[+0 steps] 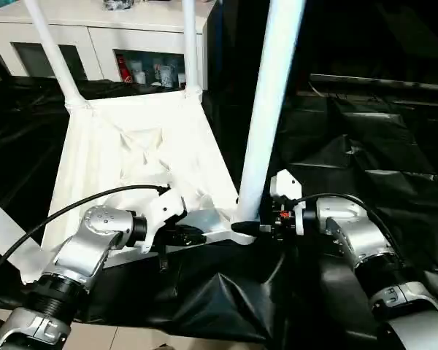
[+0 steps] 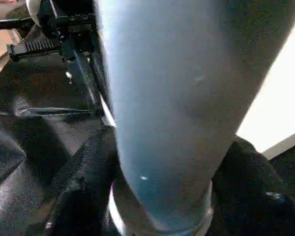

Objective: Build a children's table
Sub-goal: Rotate leg to tighten

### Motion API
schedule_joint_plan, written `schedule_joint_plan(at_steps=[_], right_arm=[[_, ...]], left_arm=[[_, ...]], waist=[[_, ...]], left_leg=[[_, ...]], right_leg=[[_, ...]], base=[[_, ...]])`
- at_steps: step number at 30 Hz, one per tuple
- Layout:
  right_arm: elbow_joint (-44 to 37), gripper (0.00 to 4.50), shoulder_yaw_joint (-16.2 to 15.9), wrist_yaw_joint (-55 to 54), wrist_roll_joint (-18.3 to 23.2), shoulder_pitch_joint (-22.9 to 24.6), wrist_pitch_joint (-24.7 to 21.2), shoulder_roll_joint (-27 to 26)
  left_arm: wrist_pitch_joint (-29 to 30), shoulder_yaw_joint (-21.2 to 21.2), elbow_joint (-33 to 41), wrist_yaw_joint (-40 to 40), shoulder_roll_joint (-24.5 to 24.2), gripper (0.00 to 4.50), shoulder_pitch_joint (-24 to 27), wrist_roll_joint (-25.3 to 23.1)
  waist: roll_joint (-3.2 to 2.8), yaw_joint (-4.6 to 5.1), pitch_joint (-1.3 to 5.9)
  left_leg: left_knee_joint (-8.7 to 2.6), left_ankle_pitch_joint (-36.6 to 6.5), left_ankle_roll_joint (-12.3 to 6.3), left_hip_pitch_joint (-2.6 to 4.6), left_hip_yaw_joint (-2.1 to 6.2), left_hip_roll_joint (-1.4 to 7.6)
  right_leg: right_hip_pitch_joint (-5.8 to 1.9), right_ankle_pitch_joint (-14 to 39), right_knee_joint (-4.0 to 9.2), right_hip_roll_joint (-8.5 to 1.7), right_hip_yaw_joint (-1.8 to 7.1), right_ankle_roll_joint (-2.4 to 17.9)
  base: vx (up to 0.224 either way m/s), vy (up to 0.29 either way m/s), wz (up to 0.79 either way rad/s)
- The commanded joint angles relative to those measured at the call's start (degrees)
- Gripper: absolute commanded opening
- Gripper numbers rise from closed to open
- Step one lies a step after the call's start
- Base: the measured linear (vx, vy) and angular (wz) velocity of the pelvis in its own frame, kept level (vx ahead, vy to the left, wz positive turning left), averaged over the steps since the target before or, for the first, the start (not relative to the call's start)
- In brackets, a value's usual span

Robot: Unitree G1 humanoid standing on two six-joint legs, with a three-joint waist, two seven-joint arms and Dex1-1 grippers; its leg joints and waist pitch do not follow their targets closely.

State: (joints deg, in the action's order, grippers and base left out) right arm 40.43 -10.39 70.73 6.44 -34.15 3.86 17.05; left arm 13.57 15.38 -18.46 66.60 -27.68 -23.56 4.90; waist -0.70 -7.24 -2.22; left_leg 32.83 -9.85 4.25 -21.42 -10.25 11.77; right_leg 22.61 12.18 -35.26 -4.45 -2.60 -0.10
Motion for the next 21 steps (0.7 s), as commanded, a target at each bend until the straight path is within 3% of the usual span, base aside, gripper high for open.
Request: schedule_joint_plan(at_steps=[1, 9, 12, 13, 14, 17, 18, 19, 21], right_arm=[[1.1, 2.51, -0.9, 0.6, -1.0, -0.3, 0.5, 0.2], [1.7, 2.12, 0.7, -5.5, -1.2, 0.6, -0.8, -1.6], [6.3, 2.08, 2.7, -24.3, -4.1, 0.3, -4.0, -6.5], [6.8, 2.08, 3.6, -27.5, -3.9, 0.2, -5.1, -7.7], [7.3, 2.08, 5.4, -32.6, -2.7, 0.1, -7.5, -10.1], [7.7, 2.07, 7.4, -38.2, -1.5, -0.3, -10.3, -13.1], [8.0, 2.06, 7.7, -39.7, -1.3, -0.6, -10.7, -14.0], [8.3, 2.06, 8.0, -41.2, -1.1, -0.8, -11.2, -14.8], [9.1, 2.06, 8.5, -44.6, -0.8, -1.9, -11.8, -17.2]], left_arm=[[1.0, 1.5, -0.8, 0.5, -0.1, 0.0, 1.0, -0.6], [2.3, 0.7, -1.8, -3.3, 1.7, 0.0, 0.4, -1.0], [4.4, -1.1, -6.7, -12.9, 7.6, 0.0, -3.1, -2.3], [4.6, -1.1, -7.7, -14.6, 8.9, 0.0, -3.8, -2.6], [5.2, -1.3, -9.5, -17.7, 11.3, 0.0, -5.2, -3.0], [6.6, -1.7, -11.9, -22.5, 14.9, 0.0, -7.2, -3.3], [7.1, -1.9, -12.6, -23.9, 16.0, 0.0, -7.9, -3.5], [7.6, -2.1, -13.4, -25.3, 17.0, 0.0, -8.5, -3.6], [8.0, -2.2, -15.4, -28.9, 19.6, 0.0, -10.3, -4.3]], waist=[[0.24, -0.08, 3.39], [0.35, 0.17, 3.15], [0.25, 0.66, 2.55], [0.3, 1.04, 2.23], [0.4, 1.23, 2.27], [0.3, 1.49, 2.19], [0.35, 1.54, 2.18], [-0.06, 1.62, 2.2], [-0.03, 1.57, 2.28]], left_leg=[[-3.21, -8.3, -3.26, 0.78, 0.05, 1.38], [-3.45, -10.2, -2.22, 0.86, 0.09, 1.34], [-4.08, -14.5, 0.07, 1.25, 0.2, 1.22], [-4.37, -17.6, 1.44, 1.71, 0.32, 1.17], [-4.58, -19.3, 2.31, 1.61, 0.72, 1.08], [-4.69, -21.9, 2.12, 2.2, 0.79, 1.03], [-4.74, -21.9, 2.11, 2.16, 0.84, 1.03], [-4.83, -21.9, 2.29, 2.09, 0.86, 1.0], [-4.78, -22.0, 2.5, 2.31, 0.86, 0.99]], right_leg=[[-2.54, 0.4, 3.02, -3.15, 1.77, 14.6], [-2.49, 3.1, 3.3, -3.13, 1.84, 14.3], [-2.14, 11.3, 4.28, -3.29, 2.05, 13.0], [-1.89, 17.0, 4.85, -3.44, 2.13, 11.8], [-2.3, 22.0, 5.17, -3.78, 2.04, 9.8], [-1.54, 26.0, 6.04, -3.7, 2.2, 7.6], [-1.57, 26.2, 6.13, -3.71, 2.22, 7.5], [-1.56, 26.1, 6.24, -3.62, 2.2, 7.2], [-1.33, 25.0, 6.26, -3.51, 2.19, 7.4]], base=[[0.0, 0.0, 0.0], [0.0, 0.0, 0.0], [0.0, 0.0, 0.0], [-0.05, -0.002, -0.02], [-0.05, -0.002, -0.02], [0.0, 0.0, 0.0], [0.0, 0.0, 0.0], [0.0, 0.0, 0.0], [0.0, 0.0, 0.0]])
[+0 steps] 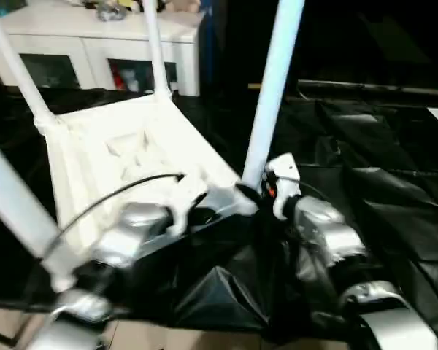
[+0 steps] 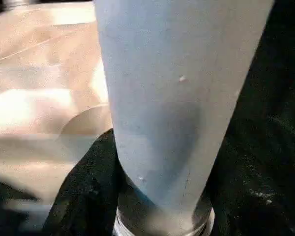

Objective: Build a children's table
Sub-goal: Rotate leg to tighten

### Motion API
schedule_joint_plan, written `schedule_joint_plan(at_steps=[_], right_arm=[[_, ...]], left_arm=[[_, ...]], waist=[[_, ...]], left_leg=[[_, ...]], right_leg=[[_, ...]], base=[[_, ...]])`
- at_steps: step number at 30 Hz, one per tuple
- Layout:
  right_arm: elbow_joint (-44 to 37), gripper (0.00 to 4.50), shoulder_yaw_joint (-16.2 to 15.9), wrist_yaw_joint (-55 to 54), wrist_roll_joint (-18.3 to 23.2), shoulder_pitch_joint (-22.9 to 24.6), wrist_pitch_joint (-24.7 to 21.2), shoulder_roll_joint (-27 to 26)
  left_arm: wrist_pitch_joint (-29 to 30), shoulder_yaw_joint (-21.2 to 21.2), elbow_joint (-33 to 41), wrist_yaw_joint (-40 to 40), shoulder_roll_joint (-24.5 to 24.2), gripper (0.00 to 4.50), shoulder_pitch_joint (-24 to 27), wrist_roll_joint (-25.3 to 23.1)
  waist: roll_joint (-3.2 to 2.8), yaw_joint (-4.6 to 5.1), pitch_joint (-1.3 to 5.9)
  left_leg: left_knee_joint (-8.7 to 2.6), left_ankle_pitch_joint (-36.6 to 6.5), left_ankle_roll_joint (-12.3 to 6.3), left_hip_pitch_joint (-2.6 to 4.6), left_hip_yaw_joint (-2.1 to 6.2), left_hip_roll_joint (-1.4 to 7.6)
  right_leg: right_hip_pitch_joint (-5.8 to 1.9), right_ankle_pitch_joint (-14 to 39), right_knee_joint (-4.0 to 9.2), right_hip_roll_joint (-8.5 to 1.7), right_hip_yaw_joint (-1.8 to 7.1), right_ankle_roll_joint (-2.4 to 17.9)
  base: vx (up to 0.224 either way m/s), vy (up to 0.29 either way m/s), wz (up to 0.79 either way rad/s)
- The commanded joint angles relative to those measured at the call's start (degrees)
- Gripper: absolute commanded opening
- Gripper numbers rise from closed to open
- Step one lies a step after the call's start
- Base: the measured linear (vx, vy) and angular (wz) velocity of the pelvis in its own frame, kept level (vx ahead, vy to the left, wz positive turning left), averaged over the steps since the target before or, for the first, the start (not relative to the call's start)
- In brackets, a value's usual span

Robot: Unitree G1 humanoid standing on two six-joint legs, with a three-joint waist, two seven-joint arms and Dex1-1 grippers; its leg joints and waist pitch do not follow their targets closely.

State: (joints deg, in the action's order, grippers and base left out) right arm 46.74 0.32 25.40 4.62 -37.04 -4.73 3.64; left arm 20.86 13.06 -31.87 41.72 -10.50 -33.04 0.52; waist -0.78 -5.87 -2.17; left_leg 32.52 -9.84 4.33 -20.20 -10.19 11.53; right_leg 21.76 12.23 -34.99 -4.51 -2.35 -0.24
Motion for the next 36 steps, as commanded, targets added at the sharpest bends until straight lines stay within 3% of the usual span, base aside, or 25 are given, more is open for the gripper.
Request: schedule_joint_plan(at_steps=[1, 4, 7, 10, 13, 14, 21, 25, 28, 31, 36], right_arm=[[3.1, 2.06, -2.5, -0.1, 0.8, 0.5, -3.0, -4.7], [2.7, 2.06, -4.0, 0.3, -1.0, -0.2, -1.5, -6.2], [1.0, 2.06, -3.8, 3.8, 0.0, 0.0, -1.0, -6.1], [-0.6, 2.74, -3.6, 9.6, 1.8, -0.1, -0.5, -3.9], [-1.1, 3.01, -4.2, 13.9, 1.2, -0.3, 1.7, -1.0], [-1.8, 3.14, -4.8, 17.9, 1.5, -0.1, 1.7, 0.9], [-7.3, 3.41, -9.4, 37.4, 1.5, 3.0, 4.0, 10.2], [-8.6, 3.41, -10.1, 42.3, 1.4, 3.9, 4.3, 12.7], [-7.5, 3.41, -10.6, 42.0, 0.0, 4.0, 5.4, 13.5], [-7.0, 3.41, -10.7, 41.9, -0.1, 4.0, 5.6, 13.5], [-6.2, 3.41, -11.9, 40.9, -2.0, 3.9, 6.9, 13.5]], left_arm=[[0.5, 0.4, -2.9, -4.9, 3.4, 0.0, -1.4, -0.4], [-0.8, 0.9, -4.6, -5.6, 4.4, 0.0, -2.5, -1.7], [-0.7, 1.8, -3.8, -3.7, 3.3, 0.0, -2.1, -2.0], [-1.9, 3.4, -1.5, 1.8, 0.6, 0.0, -0.4, -2.0], [-1.7, 4.3, 1.7, 6.6, -1.8, 0.0, 1.5, -1.2], [-0.7, 4.5, 3.4, 8.9, -3.2, 0.0, 2.6, -0.6], [-2.4, 5.1, 10.2, 19.8, -10.5, 0.0, 7.6, 2.5], [-1.8, 4.9, 12.6, 22.2, -13.2, 0.0, 9.3, 3.1], [-1.9, 4.4, 13.6, 23.0, -14.6, 0.0, 10.3, 3.4], [-1.9, 4.3, 13.9, 23.3, -15.1, 0.0, 10.6, 3.5], [-1.6, 4.0, 14.9, 23.3, -15.5, 0.0, 11.1, 3.5]], waist=[[-0.11, 0.07, 2.25], [0.1, -0.01, 2.31], [0.2, -0.21, 2.32], [0.34, -0.32, 2.47], [0.27, -0.15, 2.72], [0.19, -0.06, 2.93], [-0.09, -0.62, 3.41], [-0.25, -0.94, 3.51], [-0.16, -1.01, 2.98], [-0.19, -0.83, 2.85], [0.0, -0.73, 3.13]], left_leg=[[-4.49, -22.3, 2.33, 1.01, 0.89, 1.2], [-4.54, -22.4, 1.85, 0.83, 0.88, 1.13], [-4.65, -21.7, 1.24, 0.56, 0.94, 1.15], [-4.79, -20.3, 0.62, 0.25, 1.03, 1.28], [-4.6, -18.1, 0.06, -0.16, 0.89, 1.43], [-4.35, -14.8, -0.44, -0.33, 0.75, 1.39], [-3.03, -7.1, -3.67, -0.48, 0.2, 1.4], [-2.84, -6.6, -4.72, -0.37, 0.15, 1.59], [-3.45, -11.6, -2.78, -0.15, 0.2, 1.76], [-3.76, -13.3, -1.43, -0.06, 0.29, 1.78], [-3.45, -10.4, -1.71, -0.22, 0.25, 1.65]], right_leg=[[-0.53, 24.7, 6.0, -3.52, 1.93, 7.6], [-0.55, 23.6, 6.06, -3.45, 1.98, 7.2], [-0.73, 23.2, 5.98, -3.59, 2.03, 7.2], [-1.01, 21.6, 5.79, -3.71, 2.02, 7.3], [-1.38, 16.7, 5.19, -3.64, 1.99, 8.8], [-1.69, 11.1, 4.6, -3.48, 1.86, 10.4], [-2.28, -5.6, 2.85, -2.8, 1.42, 14.9], [-2.04, -6.7, 2.64, -2.75, 1.28, 16.0], [-1.79, 2.3, 3.38, -3.05, 1.33, 15.2], [-1.76, 6.2, 3.7, -3.1, 1.48, 14.2], [-1.86, 2.6, 3.32, -3.09, 1.58, 14.2]], base=[[0.0, 0.0, 0.0], [0.0, 0.0, 0.0], [0.0, 0.0, 0.0], [0.0, 0.0, 0.0], [0.0, 0.0, 0.0], [0.0, 0.0, 0.0], [0.051, -0.009, 0.0], [0.0, 0.0, 0.0], [0.0, 0.0, 0.0], [0.0, 0.0, 0.0], [0.0, 0.0, 0.0]])
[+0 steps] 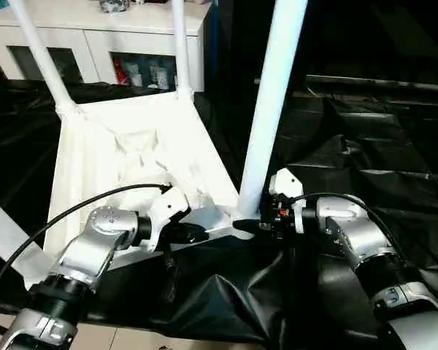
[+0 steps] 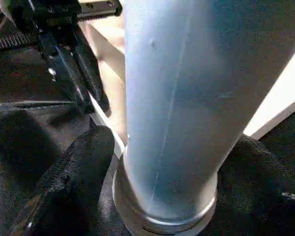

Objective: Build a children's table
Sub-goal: Rotate leg to tighten

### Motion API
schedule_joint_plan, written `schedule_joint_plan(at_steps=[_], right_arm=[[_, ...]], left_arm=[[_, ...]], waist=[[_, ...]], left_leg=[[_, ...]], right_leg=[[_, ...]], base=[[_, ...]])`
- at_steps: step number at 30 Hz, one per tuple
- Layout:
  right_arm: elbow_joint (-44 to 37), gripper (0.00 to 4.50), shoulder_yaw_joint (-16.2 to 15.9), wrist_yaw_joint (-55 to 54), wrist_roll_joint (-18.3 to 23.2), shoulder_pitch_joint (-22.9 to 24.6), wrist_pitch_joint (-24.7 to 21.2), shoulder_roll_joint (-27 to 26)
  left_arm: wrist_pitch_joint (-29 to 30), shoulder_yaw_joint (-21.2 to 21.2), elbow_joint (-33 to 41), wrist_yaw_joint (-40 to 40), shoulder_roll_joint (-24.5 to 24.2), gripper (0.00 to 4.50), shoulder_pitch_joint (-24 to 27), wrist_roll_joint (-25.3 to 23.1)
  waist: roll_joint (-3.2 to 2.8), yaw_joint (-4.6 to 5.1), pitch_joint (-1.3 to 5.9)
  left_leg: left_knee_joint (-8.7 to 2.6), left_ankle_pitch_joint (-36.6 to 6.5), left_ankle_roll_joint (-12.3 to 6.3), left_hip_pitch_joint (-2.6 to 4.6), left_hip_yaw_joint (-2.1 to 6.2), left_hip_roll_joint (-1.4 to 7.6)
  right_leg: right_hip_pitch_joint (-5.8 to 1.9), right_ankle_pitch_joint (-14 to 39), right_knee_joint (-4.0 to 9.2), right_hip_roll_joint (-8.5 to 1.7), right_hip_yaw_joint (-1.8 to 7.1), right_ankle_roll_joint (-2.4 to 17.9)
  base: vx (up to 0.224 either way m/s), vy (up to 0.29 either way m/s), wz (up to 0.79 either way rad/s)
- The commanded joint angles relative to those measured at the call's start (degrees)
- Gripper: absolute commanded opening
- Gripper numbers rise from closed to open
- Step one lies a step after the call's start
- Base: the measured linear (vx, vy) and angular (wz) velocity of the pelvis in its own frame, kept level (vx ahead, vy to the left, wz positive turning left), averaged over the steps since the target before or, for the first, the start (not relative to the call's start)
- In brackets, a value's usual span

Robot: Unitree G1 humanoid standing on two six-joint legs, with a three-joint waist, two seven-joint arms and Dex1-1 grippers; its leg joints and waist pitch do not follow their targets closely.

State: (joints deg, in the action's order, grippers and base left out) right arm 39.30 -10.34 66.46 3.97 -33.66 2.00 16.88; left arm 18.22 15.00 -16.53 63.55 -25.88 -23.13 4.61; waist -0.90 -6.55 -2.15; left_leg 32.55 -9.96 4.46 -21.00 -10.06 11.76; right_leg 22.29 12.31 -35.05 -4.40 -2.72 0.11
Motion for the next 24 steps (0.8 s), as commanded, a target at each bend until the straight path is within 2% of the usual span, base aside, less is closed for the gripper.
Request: schedule_joint_plan(at_steps=[1, 5, 12, 20, 23, 24], right_arm=[[1.5, 3.41, -1.3, -0.6, -1.5, 0.4, 0.3, 0.1], [1.8, 3.41, -0.6, -0.6, -0.3, 0.1, -0.4, -0.4], [1.7, 2.78, 0.2, 0.3, 0.8, 0.0, -1.0, -0.5], [0.9, 2.69, 0.5, 0.5, 2.2, 1.3, -1.4, -1.3], [1.6, 2.69, 1.8, -3.0, 2.5, 1.3, -1.8, -2.5], [3.5, 2.68, 3.0, -8.1, 1.9, 0.7, -2.0, -3.7]], left_arm=[[1.1, 2.0, -0.4, 1.4, -0.1, 0.0, 1.2, -0.6], [1.2, 2.1, -0.2, 1.2, 0.0, 0.0, 1.2, -0.4], [1.3, 2.0, -0.1, 1.0, -0.1, 0.0, 1.4, -0.1], [1.6, 2.0, -0.1, 0.8, 0.2, 0.0, 1.8, 0.2], [2.1, 1.7, -0.7, -1.0, 1.6, 0.0, 1.5, 0.1], [2.3, 1.4, -2.5, -4.1, 3.4, 0.0, 0.5, -0.8]], waist=[[0.13, -0.04, 3.2], [0.09, -0.09, 3.27], [0.17, -0.12, 3.25], [0.18, -0.17, 3.31], [0.23, -0.13, 3.22], [0.02, 0.01, 3.1]], left_leg=[[-3.31, -9.0, -2.21, 0.55, 0.05, 1.29], [-3.13, -8.2, -3.16, 0.51, 0.0, 1.26], [-3.17, -8.9, -2.79, 0.52, 0.02, 1.3], [-3.04, -8.0, -3.36, 0.48, -0.01, 1.29], [-3.13, -8.6, -3.07, 0.51, 0.02, 1.31], [-3.21, -9.6, -2.67, 0.53, 0.01, 1.31]], right_leg=[[-2.46, 0.7, 3.19, -3.09, 1.91, 14.2], [-2.51, -1.4, 3.0, -3.02, 1.77, 14.8], [-2.57, 0.3, 3.07, -3.05, 1.82, 14.5], [-2.58, -0.7, 2.94, -3.04, 1.78, 14.7], [-2.52, 0.4, 3.06, -3.07, 1.79, 14.6], [-2.39, 2.0, 3.21, -3.11, 1.86, 14.4]], base=[[0.0, 0.0, 0.0], [0.0, 0.0, 0.0], [0.0, 0.0, 0.0], [0.0, 0.0, 0.0], [0.0, 0.0, 0.0], [0.0, 0.0, 0.0]])
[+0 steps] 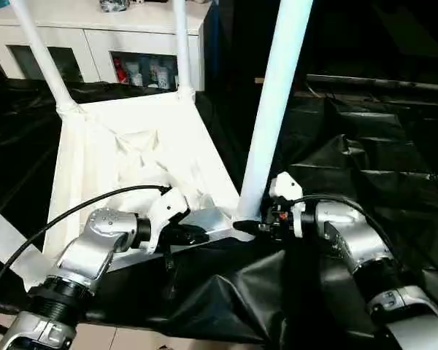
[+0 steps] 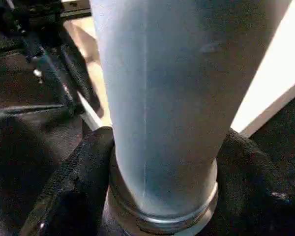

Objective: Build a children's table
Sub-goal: Rotate leg to tighten

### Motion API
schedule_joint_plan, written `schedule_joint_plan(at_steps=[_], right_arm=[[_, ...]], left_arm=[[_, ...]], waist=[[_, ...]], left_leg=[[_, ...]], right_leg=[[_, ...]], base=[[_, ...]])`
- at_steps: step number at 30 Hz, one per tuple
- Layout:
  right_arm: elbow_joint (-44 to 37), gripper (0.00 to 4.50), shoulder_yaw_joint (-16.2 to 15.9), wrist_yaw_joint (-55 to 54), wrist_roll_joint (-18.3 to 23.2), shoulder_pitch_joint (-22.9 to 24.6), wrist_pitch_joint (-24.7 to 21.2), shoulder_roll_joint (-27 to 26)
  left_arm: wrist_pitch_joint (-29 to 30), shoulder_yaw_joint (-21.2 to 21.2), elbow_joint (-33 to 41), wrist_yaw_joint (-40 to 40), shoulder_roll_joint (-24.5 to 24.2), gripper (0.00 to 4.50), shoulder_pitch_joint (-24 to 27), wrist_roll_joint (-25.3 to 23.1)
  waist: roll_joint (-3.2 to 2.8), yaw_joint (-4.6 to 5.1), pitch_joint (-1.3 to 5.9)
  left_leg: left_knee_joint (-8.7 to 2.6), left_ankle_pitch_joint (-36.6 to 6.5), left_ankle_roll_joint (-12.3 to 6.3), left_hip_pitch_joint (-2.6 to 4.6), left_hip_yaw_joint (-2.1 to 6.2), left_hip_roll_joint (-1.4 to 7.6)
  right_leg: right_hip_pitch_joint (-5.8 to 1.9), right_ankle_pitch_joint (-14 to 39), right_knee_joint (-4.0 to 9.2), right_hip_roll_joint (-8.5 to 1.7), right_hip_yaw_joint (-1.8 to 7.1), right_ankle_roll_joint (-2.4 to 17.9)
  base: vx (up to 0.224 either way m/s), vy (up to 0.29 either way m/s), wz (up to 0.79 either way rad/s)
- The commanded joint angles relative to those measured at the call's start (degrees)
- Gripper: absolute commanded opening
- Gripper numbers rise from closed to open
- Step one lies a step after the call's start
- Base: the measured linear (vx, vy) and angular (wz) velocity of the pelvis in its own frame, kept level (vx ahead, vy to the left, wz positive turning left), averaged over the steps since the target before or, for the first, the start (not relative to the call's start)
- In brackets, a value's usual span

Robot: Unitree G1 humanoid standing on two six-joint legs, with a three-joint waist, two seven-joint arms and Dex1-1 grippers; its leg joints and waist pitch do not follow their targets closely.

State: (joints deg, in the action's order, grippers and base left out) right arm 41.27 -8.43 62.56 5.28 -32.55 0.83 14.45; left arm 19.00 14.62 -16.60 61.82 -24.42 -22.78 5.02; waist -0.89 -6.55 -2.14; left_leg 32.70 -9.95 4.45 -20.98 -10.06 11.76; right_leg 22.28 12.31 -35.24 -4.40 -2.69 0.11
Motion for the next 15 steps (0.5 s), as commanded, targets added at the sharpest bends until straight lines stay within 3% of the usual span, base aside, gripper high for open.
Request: schedule_joint_plan(at_steps=[1, 4, 5, 6, 7, 9, 11, 14, 15], right_arm=[[2.6, 2.68, 1.6, -6.9, 0.3, -0.8, -1.0, -1.8], [6.6, 2.68, 4.6, -22.2, -0.9, -2.5, -2.9, -6.0], [6.6, 2.68, 4.6, -22.2, -0.9, -2.5, -2.9, -6.0], [7.9, 2.68, 5.7, -29.6, -1.4, -3.2, -4.0, -8.3], [8.6, 2.68, 6.0, -33.1, -1.8, -3.5, -4.4, -9.5], [9.5, 2.68, 6.1, -37.5, -2.6, -4.1, -4.5, -11.3], [9.8, 2.68, 5.2, -38.8, -3.4, -4.4, -3.7, -13.2], [9.7, 2.68, 3.2, -36.6, -4.3, -5.1, -1.0, -16.4], [9.8, 3.02, 3.2, -35.8, -4.1, -5.2, -0.4, -16.8]], left_arm=[[1.6, 1.6, -3.5, -3.9, 2.8, 0.0, -0.4, -1.6], [2.0, 1.2, -9.8, -13.2, 8.6, 0.0, -4.1, -4.1], [2.0, 1.2, -9.8, -13.2, 8.6, 0.0, -4.1, -4.1], [2.1, 1.0, -12.9, -17.7, 11.6, 0.0, -6.2, -5.1], [2.3, 0.9, -14.4, -20.1, 13.2, 0.0, -7.2, -5.6], [2.2, 0.9, -16.6, -23.2, 15.3, 0.0, -8.7, -6.3], [2.0, 1.4, -18.1, -25.0, 16.8, 0.0, -9.9, -7.0], [1.7, 2.3, -20.1, -27.0, 18.4, 0.0, -11.7, -8.8], [1.4, 2.3, -20.7, -27.2, 18.6, 0.0, -12.0, -9.1]], waist=[[0.1, 0.27, 2.75], [0.14, 0.49, 2.51], [0.11, 0.65, 2.17], [0.11, 0.68, 2.28], [0.13, 0.8, 2.24], [0.2, 0.69, 2.36], [0.01, 0.57, 2.4], [-0.1, 0.45, 2.44], [0.09, 0.43, 2.47]], left_leg=[[-3.65, -11.6, -1.72, 0.61, -0.02, 1.22], [-3.98, -15.3, 0.15, 1.05, 0.08, 1.13], [-4.28, -17.4, 1.21, 1.34, 0.23, 1.07], [-4.37, -18.7, 1.84, 1.36, 0.47, 1.1], [-4.43, -19.5, 2.11, 1.64, 0.46, 1.01], [-4.41, -19.8, 2.29, 1.85, 0.52, 0.98], [-4.53, -19.5, 1.64, 1.37, 0.61, 1.03], [-4.54, -19.5, 1.5, 1.37, 0.59, 1.03], [-4.55, -19.4, 1.37, 1.27, 0.58, 1.04]], right_leg=[[-2.2, 5.3, 3.91, -3.11, 1.93, 13.9], [-1.99, 12.8, 4.66, -3.3, 2.12, 12.3], [-1.76, 17.4, 5.17, -3.38, 2.13, 11.1], [-1.9, 20.6, 5.35, -3.64, 2.17, 9.7], [-1.54, 22.3, 5.75, -3.57, 2.23, 8.9], [-1.35, 23.2, 5.94, -3.62, 2.31, 8.2], [-1.47, 22.0, 5.96, -3.6, 2.27, 7.6], [-1.38, 20.7, 5.91, -3.51, 2.29, 7.6], [-1.48, 20.1, 5.91, -3.54, 2.3, 7.7]], base=[[0.0, 0.0, 0.0], [0.0, 0.0, 0.0], [0.0, 0.0, 0.0], [0.0, 0.0, 0.0], [0.0, 0.0, 0.0], [0.0, 0.0, 0.0], [0.0, 0.0, 0.0], [0.0, 0.0, 0.0], [0.0, 0.0, 0.0]])
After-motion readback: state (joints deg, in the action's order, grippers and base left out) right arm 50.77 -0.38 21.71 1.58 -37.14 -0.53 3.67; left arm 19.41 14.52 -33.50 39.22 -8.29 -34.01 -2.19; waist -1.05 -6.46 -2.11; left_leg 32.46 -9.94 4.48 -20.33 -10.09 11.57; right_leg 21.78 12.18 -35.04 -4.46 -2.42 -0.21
